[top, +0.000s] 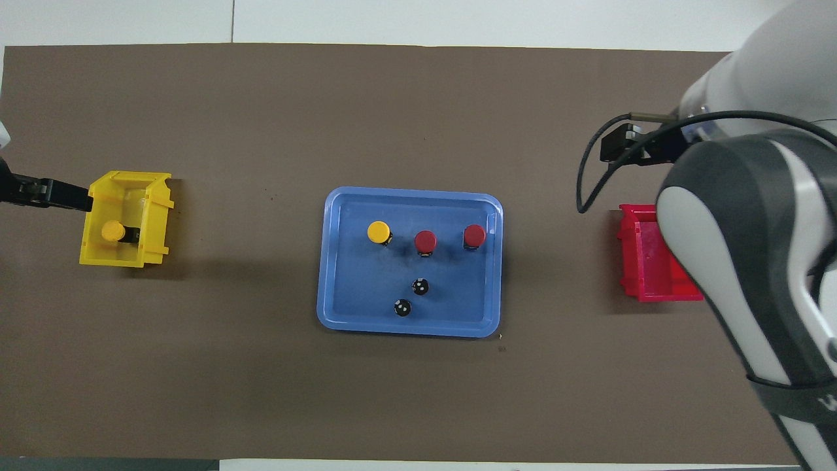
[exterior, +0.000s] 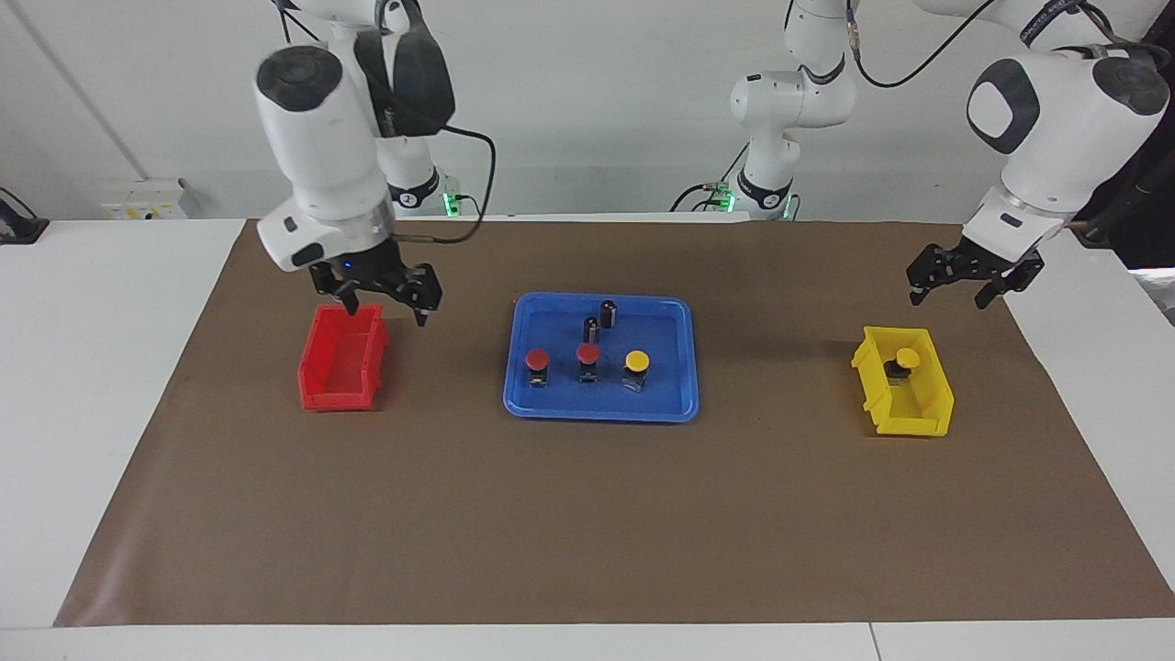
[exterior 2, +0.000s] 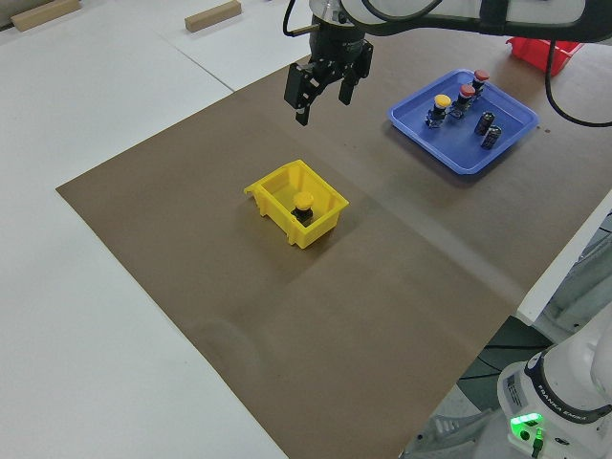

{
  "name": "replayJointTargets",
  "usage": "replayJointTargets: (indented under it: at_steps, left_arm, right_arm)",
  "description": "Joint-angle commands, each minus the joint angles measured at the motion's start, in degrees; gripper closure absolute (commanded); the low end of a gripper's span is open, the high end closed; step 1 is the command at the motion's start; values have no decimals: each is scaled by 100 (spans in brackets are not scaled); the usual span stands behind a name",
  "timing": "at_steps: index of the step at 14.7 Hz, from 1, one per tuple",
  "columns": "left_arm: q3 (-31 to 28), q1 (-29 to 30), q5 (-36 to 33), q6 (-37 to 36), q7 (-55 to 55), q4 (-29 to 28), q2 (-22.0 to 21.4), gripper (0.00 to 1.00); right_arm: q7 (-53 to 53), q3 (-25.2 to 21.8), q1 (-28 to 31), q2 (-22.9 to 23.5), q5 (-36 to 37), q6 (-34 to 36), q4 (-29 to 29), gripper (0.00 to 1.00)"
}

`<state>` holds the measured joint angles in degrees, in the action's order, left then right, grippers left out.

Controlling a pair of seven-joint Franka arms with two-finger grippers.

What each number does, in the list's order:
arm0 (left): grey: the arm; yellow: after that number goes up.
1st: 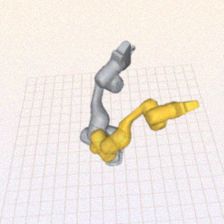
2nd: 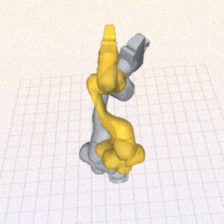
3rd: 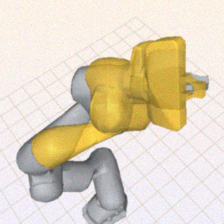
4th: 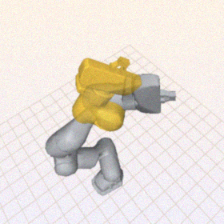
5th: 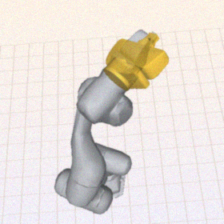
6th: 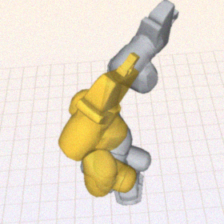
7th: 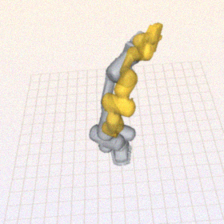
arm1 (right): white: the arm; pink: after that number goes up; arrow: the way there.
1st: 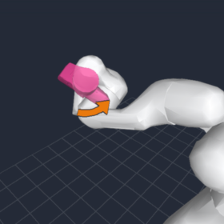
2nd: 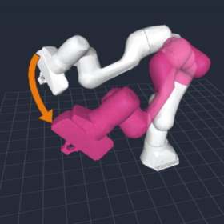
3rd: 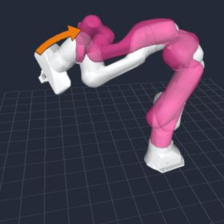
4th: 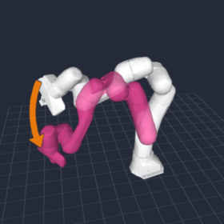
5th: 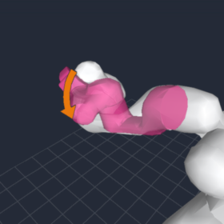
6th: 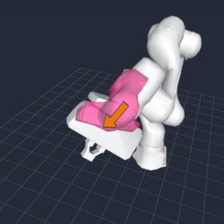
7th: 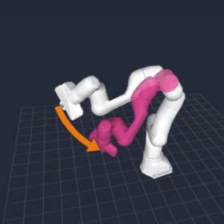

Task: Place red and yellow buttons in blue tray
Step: 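Withdraw the right gripper to rest while the left gripper grasps a yellow button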

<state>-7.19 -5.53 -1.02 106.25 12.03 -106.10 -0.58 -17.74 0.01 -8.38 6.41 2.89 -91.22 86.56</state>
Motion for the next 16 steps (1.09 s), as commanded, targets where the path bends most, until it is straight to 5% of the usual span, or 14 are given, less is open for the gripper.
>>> replayJointTargets:
  at_steps: [1,7,16]
  left_arm:
    - [60,79,58,526,-61,-359,66,3]
    - [60,281,67,2153,-61,-1211,567,26]
    - [60,526,67,2154,-17,-1492,594,32]
  right_arm:
    - [577,78,423,-306,18,481,18,0]
    - [1843,-35,1461,-781,-43,1220,71,0]
    - [1888,-325,1409,-1062,-52,553,756,0]
